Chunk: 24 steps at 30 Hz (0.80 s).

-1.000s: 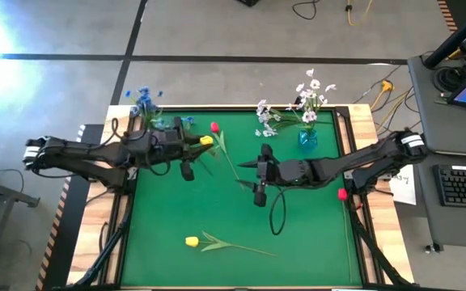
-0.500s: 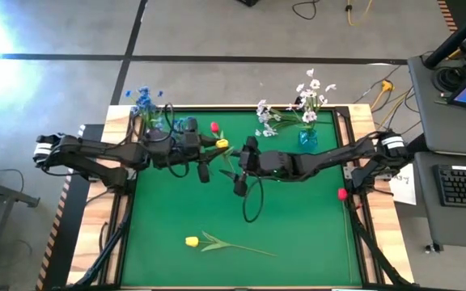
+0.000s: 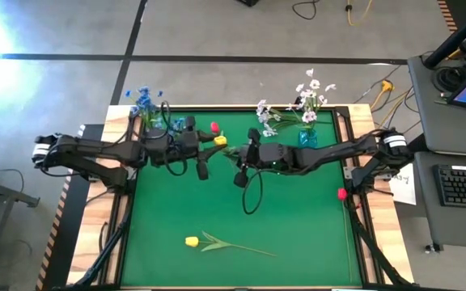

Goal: Sort flowers into vase by color
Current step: Put the top yellow tulip into the purple vase

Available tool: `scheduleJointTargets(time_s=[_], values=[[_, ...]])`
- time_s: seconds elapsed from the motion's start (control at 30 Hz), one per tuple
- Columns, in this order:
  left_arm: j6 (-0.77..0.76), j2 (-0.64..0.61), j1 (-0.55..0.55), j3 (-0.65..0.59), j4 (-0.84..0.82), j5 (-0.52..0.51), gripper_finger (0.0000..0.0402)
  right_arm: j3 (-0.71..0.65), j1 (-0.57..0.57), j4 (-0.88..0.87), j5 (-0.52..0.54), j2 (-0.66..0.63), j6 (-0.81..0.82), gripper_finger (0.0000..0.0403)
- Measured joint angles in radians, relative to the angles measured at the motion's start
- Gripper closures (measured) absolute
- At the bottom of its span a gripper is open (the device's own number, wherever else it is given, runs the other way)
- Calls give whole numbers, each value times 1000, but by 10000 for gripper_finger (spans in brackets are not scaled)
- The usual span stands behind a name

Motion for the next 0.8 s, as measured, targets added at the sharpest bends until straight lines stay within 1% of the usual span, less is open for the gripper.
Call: scheduleJointTargets(time_s=[0.2, 0.27, 0.33, 0.4, 0.53, 0.6, 0.67, 0.73, 0.8], values=[[57, -31, 26, 27, -109, 0, 240, -26, -29, -113, 1, -93, 6, 385], [58, -36, 32, 27, -118, -1, 218, -63, -31, -124, 8, -148, 30, 385], [58, -43, 35, 26, -155, -1, 202, -119, -29, -120, 48, -211, 61, 385], [57, -49, 35, 26, -179, -1, 190, -189, -23, -123, 132, -286, 101, 385], [54, -66, 35, 26, -221, -1, 178, -309, -9, -123, 410, -427, 154, 385], [56, -70, 35, 25, -244, -1, 177, -349, -7, -122, 560, -487, 181, 385], [64, -72, 36, 25, -246, -1, 178, -378, -7, -132, 684, -545, 202, 385], [78, -76, 36, 25, -252, -2, 178, -395, -8, -129, 746, -600, 205, 385], [90, -77, 36, 25, -259, -17, 178, -402, -8, -130, 763, -653, 205, 385]])
